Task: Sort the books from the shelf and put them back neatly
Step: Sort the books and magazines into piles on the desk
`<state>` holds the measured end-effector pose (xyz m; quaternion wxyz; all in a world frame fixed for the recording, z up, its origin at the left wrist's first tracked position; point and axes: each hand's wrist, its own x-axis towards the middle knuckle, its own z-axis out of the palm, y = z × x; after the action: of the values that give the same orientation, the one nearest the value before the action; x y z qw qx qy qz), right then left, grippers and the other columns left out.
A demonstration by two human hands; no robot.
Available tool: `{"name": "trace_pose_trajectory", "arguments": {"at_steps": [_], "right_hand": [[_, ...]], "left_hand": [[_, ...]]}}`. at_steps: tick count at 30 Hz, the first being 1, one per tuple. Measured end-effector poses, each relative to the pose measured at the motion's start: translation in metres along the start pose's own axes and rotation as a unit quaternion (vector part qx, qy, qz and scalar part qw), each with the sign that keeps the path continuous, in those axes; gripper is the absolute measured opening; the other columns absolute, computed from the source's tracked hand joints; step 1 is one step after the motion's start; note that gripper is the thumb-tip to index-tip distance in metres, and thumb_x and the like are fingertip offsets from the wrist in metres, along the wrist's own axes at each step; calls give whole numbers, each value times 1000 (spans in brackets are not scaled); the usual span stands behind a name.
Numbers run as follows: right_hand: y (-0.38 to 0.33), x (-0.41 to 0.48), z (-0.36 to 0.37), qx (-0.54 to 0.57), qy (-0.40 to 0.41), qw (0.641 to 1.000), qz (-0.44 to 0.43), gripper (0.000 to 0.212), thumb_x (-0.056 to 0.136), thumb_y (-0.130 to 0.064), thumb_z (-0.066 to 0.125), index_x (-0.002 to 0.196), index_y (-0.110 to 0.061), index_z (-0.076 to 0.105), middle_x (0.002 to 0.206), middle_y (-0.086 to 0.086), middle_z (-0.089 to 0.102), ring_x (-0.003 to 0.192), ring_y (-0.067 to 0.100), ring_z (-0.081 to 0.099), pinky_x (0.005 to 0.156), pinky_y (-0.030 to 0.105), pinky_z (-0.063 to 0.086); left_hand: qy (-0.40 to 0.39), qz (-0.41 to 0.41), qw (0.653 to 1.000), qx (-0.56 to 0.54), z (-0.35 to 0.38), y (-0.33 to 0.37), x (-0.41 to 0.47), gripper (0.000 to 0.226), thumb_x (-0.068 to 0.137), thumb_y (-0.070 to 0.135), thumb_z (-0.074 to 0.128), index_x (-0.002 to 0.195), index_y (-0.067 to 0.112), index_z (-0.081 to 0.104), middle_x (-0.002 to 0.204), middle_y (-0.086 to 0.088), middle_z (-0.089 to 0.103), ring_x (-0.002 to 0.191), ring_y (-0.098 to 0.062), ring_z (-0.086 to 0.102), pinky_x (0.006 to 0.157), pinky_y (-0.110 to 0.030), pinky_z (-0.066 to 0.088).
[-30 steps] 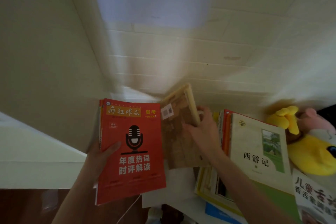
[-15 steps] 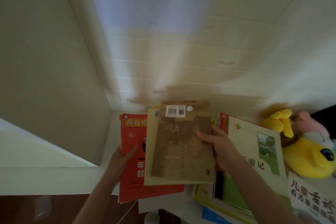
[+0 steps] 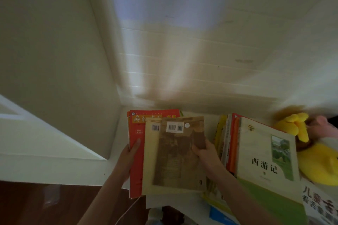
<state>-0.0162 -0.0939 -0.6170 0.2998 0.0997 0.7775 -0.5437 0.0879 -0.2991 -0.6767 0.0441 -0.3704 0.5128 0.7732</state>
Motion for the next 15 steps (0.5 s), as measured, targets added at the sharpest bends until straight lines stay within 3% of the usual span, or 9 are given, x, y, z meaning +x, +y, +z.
{"name": "trace_pose_trajectory", "arguments": {"at_steps": [2,4,6,8,10,12,14,15], "right_hand": [[-11,-2,-4,-12,4,1000,-9,31,93,-4,56,123,-12,58,106,5,69,100,23,64,93,49,51],[-28,-10,-8,-40,13,996,-81,29,92,-6,58,120,-15,60,100,2,70,94,19,66,89,47,53],[-47,-23,-11,-65,22,979,-192,30,92,-4,58,114,-24,60,93,-8,69,87,5,65,82,32,56],[-63,-37,-15,-51,14,954,-296,36,91,1,57,109,-31,57,91,-15,67,85,-5,63,72,15,51],[-73,-45,-20,-59,-29,919,-390,37,92,2,53,109,-31,56,97,-21,65,93,-9,60,77,7,45],[-72,-40,-26,-165,-90,842,-505,33,92,1,49,114,-23,56,114,-22,60,111,-8,54,99,14,40],[-56,-24,-34,-319,-157,718,-599,41,86,2,59,123,-14,55,127,-1,60,126,9,50,116,36,28],[-46,-15,-39,-394,-189,651,-621,47,82,2,65,126,-14,55,129,6,60,128,15,49,118,41,24]], "left_hand": [[0,5,1000,1,0,1,1,83,55,69,74,114,13,59,90,-13,74,76,-29,73,58,-34,57],[-3,3,1000,-4,-1,1,5,74,62,63,73,116,14,58,92,-13,74,78,-29,73,59,-35,57],[-15,-4,1000,-14,-3,2,6,67,69,59,72,116,14,58,95,-16,73,80,-32,72,62,-38,58],[-16,-21,999,-23,-5,2,9,42,88,44,59,116,14,58,97,-18,73,81,-33,72,66,-42,59],[-20,-45,998,-25,-9,1,12,30,95,38,49,113,15,60,97,-18,73,82,-33,71,66,-41,60],[-17,-62,998,-19,-14,2,15,35,92,42,55,109,12,61,94,-17,73,82,-30,71,62,-37,59],[6,-96,995,-26,-19,4,19,59,78,57,66,108,6,63,95,-17,72,85,-31,70,64,-37,56],[2,-114,993,-37,-19,8,18,59,83,61,57,106,7,65,95,-17,72,84,-31,69,66,-38,55]]}}
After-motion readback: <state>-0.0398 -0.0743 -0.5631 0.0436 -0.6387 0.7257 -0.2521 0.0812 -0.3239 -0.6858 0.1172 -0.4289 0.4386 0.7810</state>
